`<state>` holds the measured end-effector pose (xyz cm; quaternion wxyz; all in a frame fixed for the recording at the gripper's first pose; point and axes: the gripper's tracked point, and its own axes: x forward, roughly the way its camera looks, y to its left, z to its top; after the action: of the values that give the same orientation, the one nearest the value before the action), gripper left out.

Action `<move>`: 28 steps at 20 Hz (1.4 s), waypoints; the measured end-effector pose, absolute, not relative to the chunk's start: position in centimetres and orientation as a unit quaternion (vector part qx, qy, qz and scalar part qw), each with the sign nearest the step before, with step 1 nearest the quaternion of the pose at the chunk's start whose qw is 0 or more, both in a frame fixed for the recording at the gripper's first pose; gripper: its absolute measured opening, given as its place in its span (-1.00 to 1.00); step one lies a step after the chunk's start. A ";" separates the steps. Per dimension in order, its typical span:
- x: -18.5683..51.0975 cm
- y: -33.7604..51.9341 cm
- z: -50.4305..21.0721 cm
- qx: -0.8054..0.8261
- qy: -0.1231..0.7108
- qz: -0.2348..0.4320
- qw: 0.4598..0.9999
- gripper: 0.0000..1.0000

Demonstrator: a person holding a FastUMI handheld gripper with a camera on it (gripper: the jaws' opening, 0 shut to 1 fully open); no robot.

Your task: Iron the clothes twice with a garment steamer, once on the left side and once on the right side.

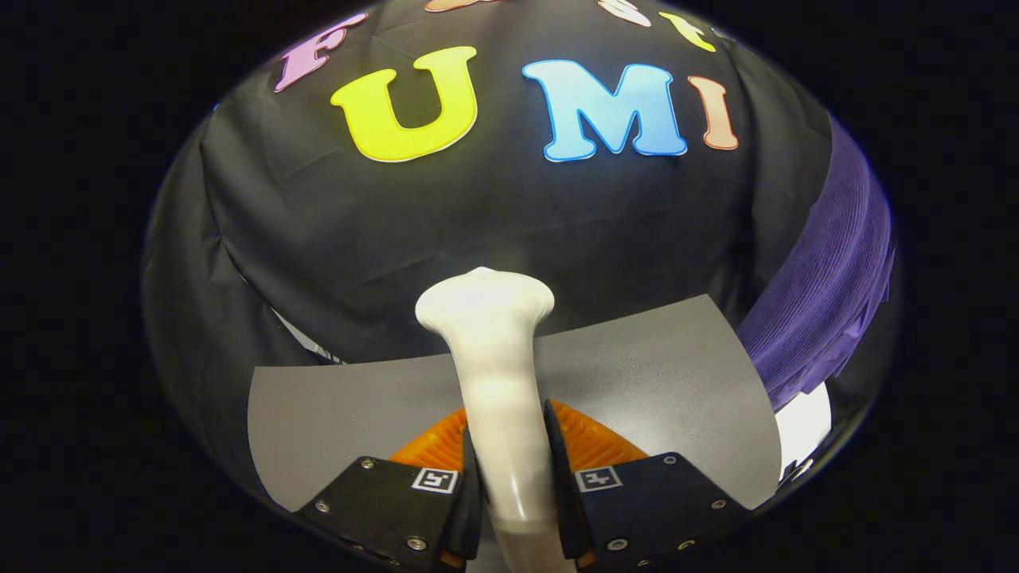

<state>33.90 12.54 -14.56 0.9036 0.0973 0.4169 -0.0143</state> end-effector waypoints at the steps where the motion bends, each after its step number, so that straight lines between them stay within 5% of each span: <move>1: 33.9 12.6 -14.3 0.100 0.414 -0.014 0.905 -0.22; 28: 18.6 -1.2 4.8 0.102 0.130 0.027 0.986 -0.29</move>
<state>18.56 -1.16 4.81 0.9860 0.1016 0.1298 0.0272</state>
